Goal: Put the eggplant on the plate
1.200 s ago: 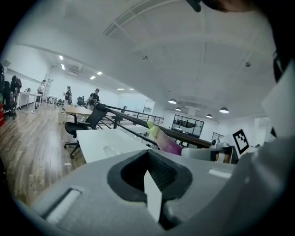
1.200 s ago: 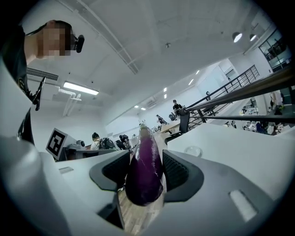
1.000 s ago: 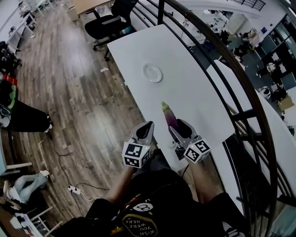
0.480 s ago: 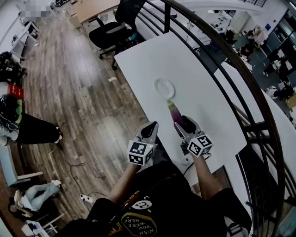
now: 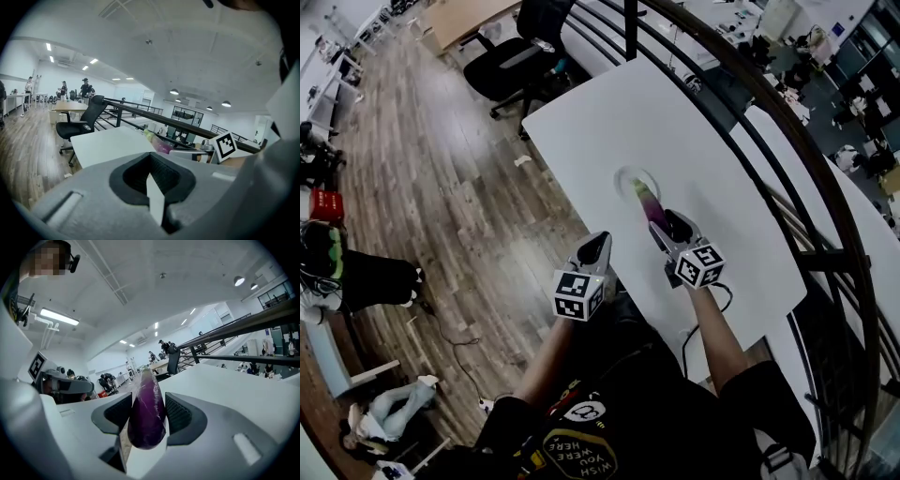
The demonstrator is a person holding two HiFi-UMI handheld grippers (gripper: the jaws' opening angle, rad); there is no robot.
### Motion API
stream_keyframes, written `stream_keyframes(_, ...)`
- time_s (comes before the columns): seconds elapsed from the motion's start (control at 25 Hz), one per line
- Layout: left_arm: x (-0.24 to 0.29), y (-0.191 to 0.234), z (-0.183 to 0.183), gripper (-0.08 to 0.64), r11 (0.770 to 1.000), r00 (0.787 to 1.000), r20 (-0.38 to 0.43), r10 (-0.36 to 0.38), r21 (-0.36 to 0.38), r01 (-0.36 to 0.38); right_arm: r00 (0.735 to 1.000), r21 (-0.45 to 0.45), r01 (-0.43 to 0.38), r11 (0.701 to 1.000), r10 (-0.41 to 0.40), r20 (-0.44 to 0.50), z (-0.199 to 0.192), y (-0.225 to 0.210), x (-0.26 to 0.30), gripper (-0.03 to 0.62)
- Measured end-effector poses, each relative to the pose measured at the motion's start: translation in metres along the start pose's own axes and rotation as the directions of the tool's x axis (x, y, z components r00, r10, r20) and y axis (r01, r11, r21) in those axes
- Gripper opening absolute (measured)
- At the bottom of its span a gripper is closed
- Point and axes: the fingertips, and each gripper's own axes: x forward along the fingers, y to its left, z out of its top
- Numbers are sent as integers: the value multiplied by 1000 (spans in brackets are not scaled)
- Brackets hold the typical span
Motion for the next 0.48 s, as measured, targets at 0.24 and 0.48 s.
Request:
stream_keyframes(0.24, 13, 18, 4, 5, 999, 999, -12, -35, -15, 35, 989, -96, 79, 992, -90, -116, -18, -43, 42, 222)
stream_keyframes(0.48, 27, 45, 14, 5, 999, 999, -17, -40, -25, 39, 942, -134, 145, 980, -178, -283, -61, -77, 90, 222)
